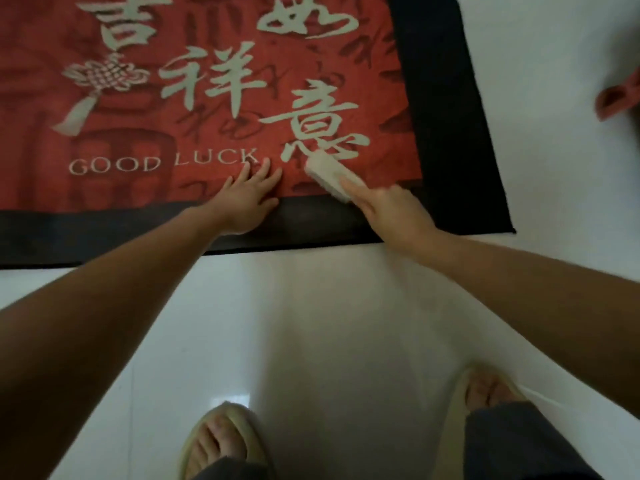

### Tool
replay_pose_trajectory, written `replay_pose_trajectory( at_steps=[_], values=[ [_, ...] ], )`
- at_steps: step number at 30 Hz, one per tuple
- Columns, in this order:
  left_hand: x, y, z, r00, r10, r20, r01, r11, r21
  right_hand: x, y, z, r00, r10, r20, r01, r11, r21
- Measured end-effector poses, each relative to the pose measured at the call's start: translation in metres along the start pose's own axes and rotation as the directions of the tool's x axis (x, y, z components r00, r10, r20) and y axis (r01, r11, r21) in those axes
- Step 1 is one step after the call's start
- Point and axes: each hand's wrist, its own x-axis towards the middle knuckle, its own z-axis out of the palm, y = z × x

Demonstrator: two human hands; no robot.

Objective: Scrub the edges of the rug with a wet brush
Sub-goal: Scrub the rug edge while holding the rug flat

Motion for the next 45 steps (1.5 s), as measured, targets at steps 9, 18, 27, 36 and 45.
replay_pose_trajectory(
  at_steps=[9,18,27,36,45],
  values=[
    [0.007,0.011,0.010,0.994,-0.034,-0.101,0.026,0.996,-0.080,0.010,0.033,-0.025,0.990,-0.143,-0.015,0.142,0.987,-0.075],
    [-0.004,0.002,-0.011,0.997,-0.037,-0.061,0.028,0.989,-0.146,0.011,0.019,-0.022,0.913,-0.407,0.026,0.407,0.905,-0.125],
    [-0.004,-0.002,-0.005,0.997,-0.010,-0.074,-0.006,0.980,-0.201,0.006,-0.003,-0.014,0.846,-0.491,0.209,0.518,0.849,-0.105],
    [-0.014,-0.024,-0.014,0.994,0.037,-0.105,-0.064,0.964,-0.258,0.008,-0.039,-0.009,0.777,-0.493,0.392,0.558,0.827,-0.067],
    [-0.028,-0.068,0.007,0.993,-0.093,-0.073,0.076,0.976,-0.202,0.003,-0.063,0.009,0.797,-0.444,0.410,0.498,0.867,-0.030]
  ],
)
